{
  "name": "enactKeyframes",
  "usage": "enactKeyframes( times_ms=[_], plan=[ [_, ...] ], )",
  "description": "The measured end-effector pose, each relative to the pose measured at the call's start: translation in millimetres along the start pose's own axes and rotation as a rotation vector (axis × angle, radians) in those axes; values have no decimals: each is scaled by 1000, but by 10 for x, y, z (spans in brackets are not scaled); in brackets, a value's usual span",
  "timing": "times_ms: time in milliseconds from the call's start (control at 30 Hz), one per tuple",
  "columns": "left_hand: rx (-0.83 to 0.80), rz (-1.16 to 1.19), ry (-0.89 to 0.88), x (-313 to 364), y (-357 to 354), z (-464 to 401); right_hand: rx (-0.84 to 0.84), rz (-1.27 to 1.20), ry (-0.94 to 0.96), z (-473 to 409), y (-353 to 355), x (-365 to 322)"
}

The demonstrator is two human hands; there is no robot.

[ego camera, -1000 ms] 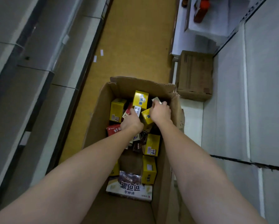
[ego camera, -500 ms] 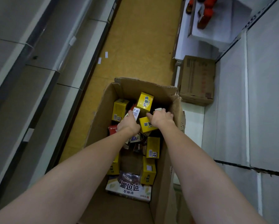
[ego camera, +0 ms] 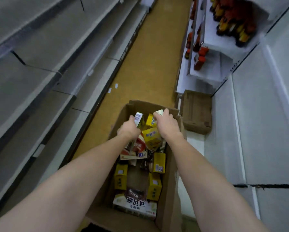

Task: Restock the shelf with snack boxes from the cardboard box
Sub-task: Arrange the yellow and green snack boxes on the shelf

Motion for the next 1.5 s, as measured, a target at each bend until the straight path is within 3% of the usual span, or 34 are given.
enactKeyframes(
  times_ms=[267,400,567,800,933,1033,1267,1500],
  plan=[
    [164,228,-4,-712,1101,769,25,-153,115,454,776,-1219],
    [240,359,33,-1493,1534,1205,5,-181,139,728,906,-2071],
    [340,492,108,-2556,1873,1936,2,-236,310,1215,930,-3280],
    [573,548,343,-4540,2284,3380,-185,-417,446,2157,508,-5237],
    [668,621,459,-5480,2371,4227,-314,-290,563,2806,315,-6247],
    [751,630,586,-6123,2379,4892,-275,-194,710,3322,289,-6954],
    [963,599,836,-7113,2443,6519,-285,-243,943,4626,288,-8110],
    [1167,642,951,-7837,2570,7835,-136,-344,1193,5603,563,-9011]
  ],
)
Point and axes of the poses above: each hand's wrist, its own z-axis away from the middle knuckle, its own y-axis out of the back of the hand, x = y × z, the point moved 9 cm from there along -z, towards the middle knuckle, and after that the axes turned 5 degrees about y, right-handed, at the moved point
